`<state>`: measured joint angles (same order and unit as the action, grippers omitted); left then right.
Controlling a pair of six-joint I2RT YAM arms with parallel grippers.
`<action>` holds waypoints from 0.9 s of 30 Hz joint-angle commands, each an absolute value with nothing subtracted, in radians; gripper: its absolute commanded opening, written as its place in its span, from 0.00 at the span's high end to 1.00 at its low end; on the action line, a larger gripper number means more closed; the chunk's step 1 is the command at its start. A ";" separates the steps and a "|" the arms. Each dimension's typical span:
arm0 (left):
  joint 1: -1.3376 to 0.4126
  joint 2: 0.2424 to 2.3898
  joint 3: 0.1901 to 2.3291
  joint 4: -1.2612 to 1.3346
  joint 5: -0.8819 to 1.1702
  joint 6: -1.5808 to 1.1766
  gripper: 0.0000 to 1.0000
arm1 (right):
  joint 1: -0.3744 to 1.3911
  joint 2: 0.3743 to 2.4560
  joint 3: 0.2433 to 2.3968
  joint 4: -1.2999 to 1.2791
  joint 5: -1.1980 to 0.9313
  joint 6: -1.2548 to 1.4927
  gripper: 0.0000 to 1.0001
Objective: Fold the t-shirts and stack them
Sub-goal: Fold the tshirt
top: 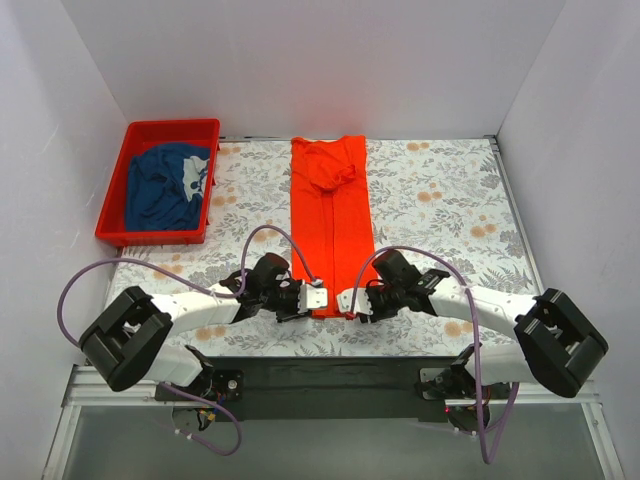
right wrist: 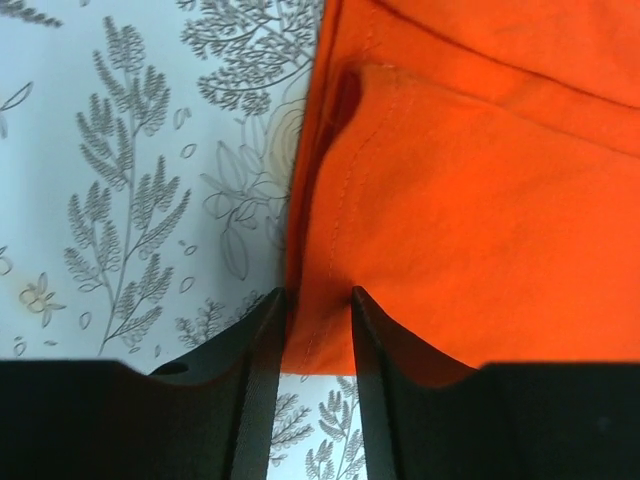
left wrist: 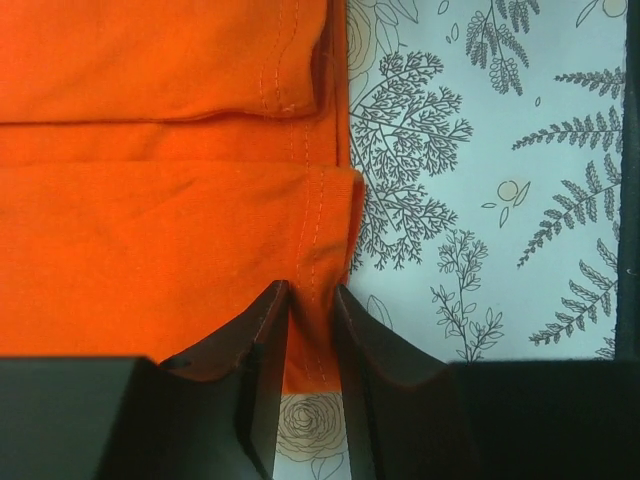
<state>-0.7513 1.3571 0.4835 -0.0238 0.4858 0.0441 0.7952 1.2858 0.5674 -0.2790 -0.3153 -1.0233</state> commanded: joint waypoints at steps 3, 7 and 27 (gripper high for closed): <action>-0.756 1.393 0.477 -0.077 0.420 0.100 0.83 | 0.801 1.364 0.554 -0.271 -0.241 -1.011 0.71; -0.755 1.355 0.479 -0.092 0.434 0.084 0.99 | 0.802 1.349 0.561 -0.301 -0.256 -0.980 0.99; -0.717 1.161 0.647 -0.192 0.486 -0.031 1.00 | 0.787 1.198 0.819 -0.411 -0.299 -0.905 0.99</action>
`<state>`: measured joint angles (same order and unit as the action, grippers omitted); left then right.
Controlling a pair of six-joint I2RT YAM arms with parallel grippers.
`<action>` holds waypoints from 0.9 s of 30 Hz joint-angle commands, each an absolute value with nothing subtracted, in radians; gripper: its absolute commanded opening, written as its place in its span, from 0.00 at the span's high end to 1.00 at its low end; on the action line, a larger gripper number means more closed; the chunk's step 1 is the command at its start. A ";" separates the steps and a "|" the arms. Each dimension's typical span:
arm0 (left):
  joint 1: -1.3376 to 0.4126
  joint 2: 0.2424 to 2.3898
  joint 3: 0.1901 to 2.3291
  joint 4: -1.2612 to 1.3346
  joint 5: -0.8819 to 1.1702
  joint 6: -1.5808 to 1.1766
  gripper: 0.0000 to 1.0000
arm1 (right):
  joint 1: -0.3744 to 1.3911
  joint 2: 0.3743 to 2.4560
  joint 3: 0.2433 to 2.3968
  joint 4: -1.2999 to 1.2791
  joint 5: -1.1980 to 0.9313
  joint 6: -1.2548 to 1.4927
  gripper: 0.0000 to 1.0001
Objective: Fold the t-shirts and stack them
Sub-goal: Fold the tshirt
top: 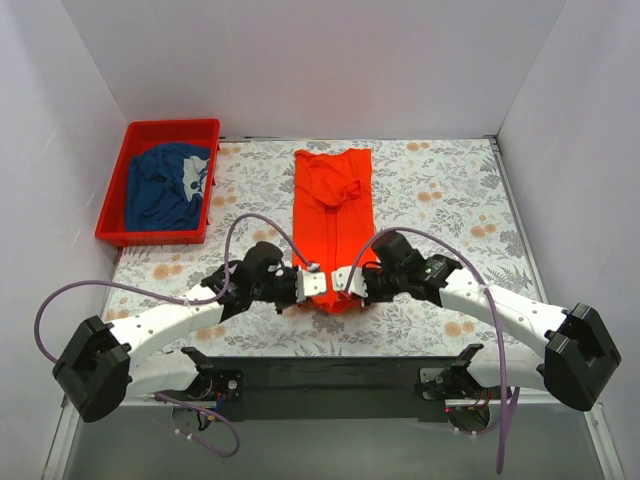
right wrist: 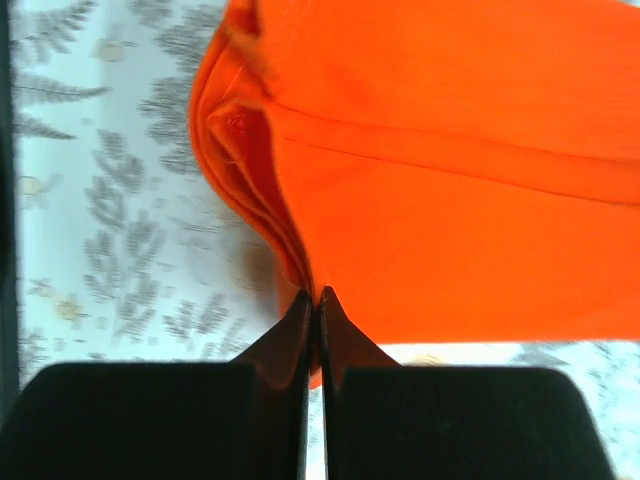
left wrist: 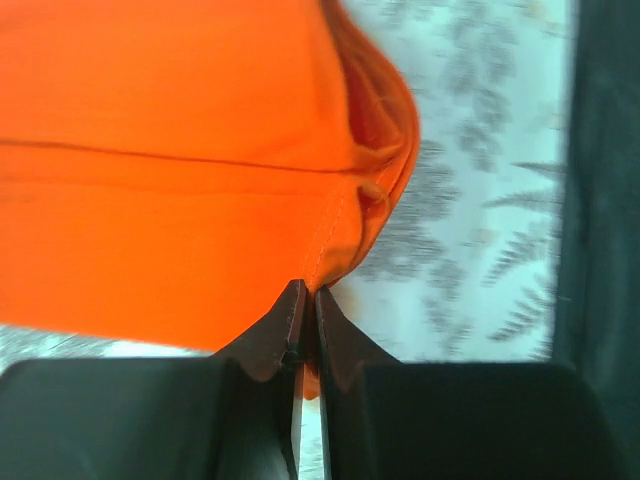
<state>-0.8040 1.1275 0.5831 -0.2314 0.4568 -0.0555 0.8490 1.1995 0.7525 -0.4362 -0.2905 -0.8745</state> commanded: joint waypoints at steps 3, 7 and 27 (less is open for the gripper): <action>-0.632 1.258 0.725 -0.141 0.522 -0.009 1.00 | 0.718 1.264 0.905 -0.400 -0.314 -0.949 0.99; -0.565 1.390 0.828 -0.075 0.548 0.041 1.00 | 0.638 1.391 1.014 -0.374 -0.337 -0.999 0.99; -0.370 1.960 1.296 0.028 0.594 0.158 1.00 | 0.442 1.905 1.420 -0.278 -0.394 -1.120 0.99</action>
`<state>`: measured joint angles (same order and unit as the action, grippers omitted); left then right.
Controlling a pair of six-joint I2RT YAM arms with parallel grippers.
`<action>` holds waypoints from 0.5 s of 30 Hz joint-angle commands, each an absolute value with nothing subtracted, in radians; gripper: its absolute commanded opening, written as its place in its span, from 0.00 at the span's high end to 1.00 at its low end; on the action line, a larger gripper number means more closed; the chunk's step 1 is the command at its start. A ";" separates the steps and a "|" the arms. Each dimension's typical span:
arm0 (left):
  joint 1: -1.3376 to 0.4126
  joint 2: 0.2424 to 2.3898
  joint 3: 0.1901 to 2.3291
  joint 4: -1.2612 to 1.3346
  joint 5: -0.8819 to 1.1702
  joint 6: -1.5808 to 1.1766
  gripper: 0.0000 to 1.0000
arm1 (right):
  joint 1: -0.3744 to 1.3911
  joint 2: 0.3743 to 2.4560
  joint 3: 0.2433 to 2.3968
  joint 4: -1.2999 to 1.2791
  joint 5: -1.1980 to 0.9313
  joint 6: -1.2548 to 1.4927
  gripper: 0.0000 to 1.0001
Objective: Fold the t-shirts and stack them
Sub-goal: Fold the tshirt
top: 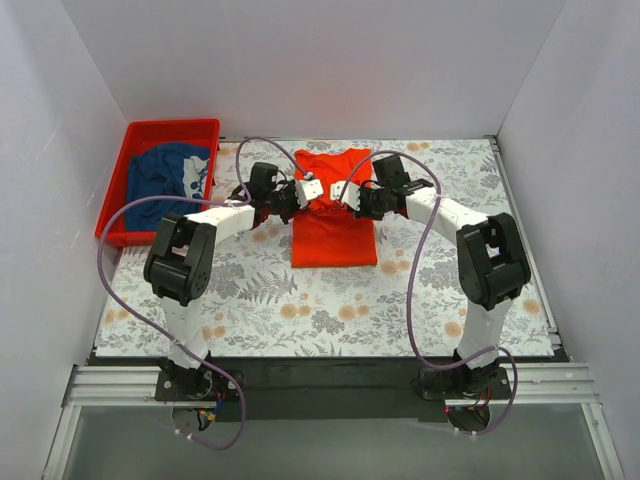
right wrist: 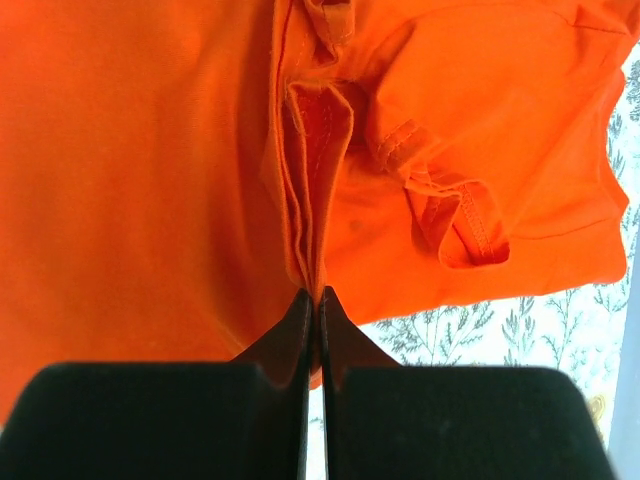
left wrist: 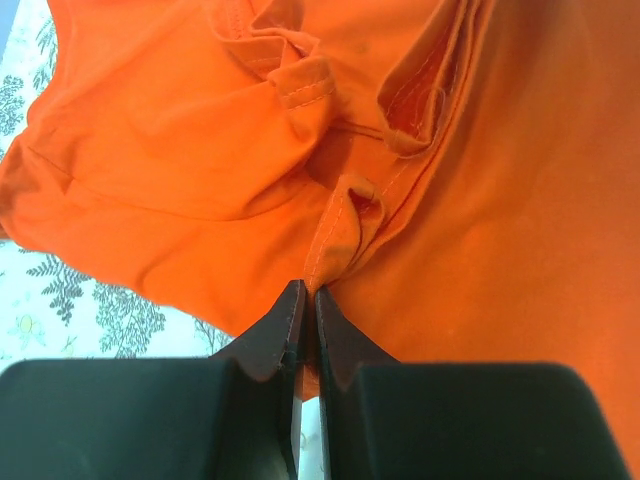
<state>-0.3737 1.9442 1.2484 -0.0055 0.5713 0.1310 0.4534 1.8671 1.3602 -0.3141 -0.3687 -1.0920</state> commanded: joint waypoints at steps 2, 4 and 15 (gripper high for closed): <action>-0.370 1.986 1.301 0.035 0.591 0.160 1.00 | 0.439 1.939 1.430 -0.272 -0.394 -1.118 0.99; -0.368 1.996 1.296 0.051 0.588 0.161 1.00 | 0.436 1.960 1.433 -0.258 -0.396 -1.115 0.99; -0.348 1.899 1.292 0.005 0.558 0.064 0.61 | 0.428 1.873 1.444 -0.262 -0.330 -1.054 0.39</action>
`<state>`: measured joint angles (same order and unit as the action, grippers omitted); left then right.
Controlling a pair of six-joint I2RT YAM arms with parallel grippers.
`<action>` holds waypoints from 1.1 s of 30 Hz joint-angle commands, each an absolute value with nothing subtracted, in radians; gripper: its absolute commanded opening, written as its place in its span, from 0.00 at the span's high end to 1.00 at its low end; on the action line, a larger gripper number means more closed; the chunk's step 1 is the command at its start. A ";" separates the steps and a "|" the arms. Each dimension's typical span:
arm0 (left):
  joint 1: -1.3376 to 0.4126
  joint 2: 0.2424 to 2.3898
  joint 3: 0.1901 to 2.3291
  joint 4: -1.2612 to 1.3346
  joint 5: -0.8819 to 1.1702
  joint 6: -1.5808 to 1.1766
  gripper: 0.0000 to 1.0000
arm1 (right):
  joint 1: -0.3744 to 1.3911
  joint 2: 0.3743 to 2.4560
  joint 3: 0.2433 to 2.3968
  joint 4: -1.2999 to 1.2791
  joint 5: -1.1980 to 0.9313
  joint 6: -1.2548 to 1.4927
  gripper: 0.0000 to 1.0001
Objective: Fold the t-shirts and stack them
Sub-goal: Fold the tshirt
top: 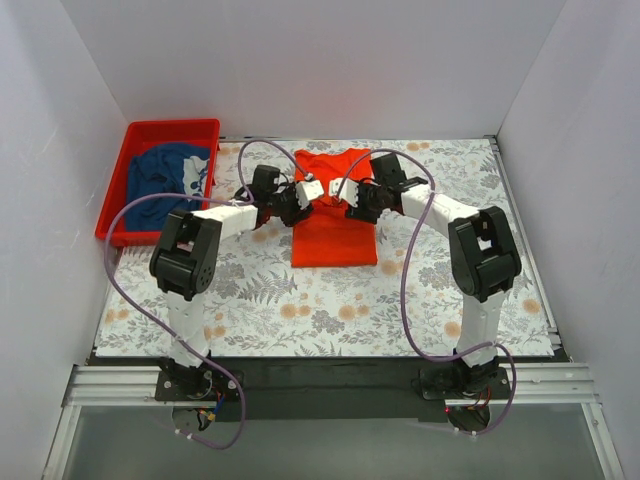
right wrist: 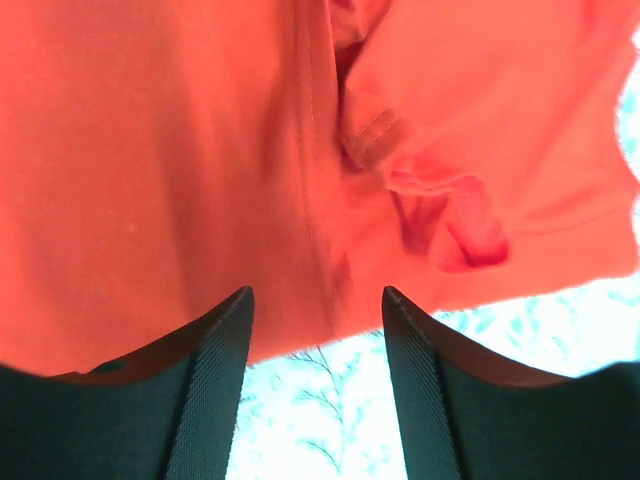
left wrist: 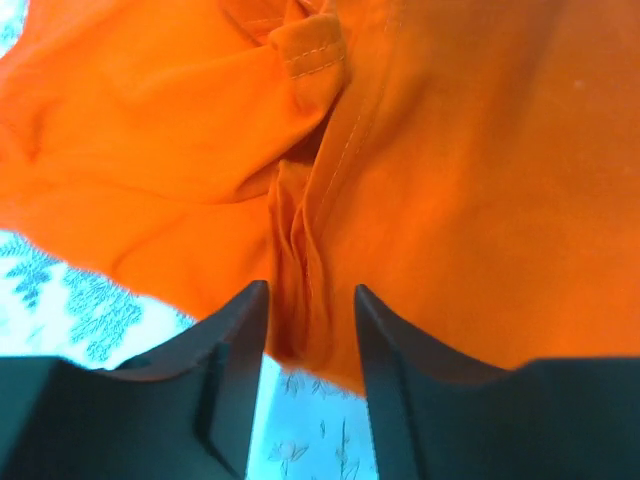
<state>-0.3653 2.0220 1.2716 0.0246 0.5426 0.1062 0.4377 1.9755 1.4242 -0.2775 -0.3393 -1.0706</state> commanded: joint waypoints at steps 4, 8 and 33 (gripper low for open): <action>-0.348 1.690 1.113 -0.058 0.618 0.042 0.53 | 0.428 1.703 1.326 -0.327 -0.360 -1.077 0.38; -0.363 1.565 0.978 -0.100 0.680 0.020 0.49 | 0.455 1.599 1.192 -0.419 -0.443 -1.062 0.43; -0.460 1.709 0.795 -0.006 0.612 0.219 0.53 | 0.558 1.715 0.936 -0.244 -0.301 -1.084 0.55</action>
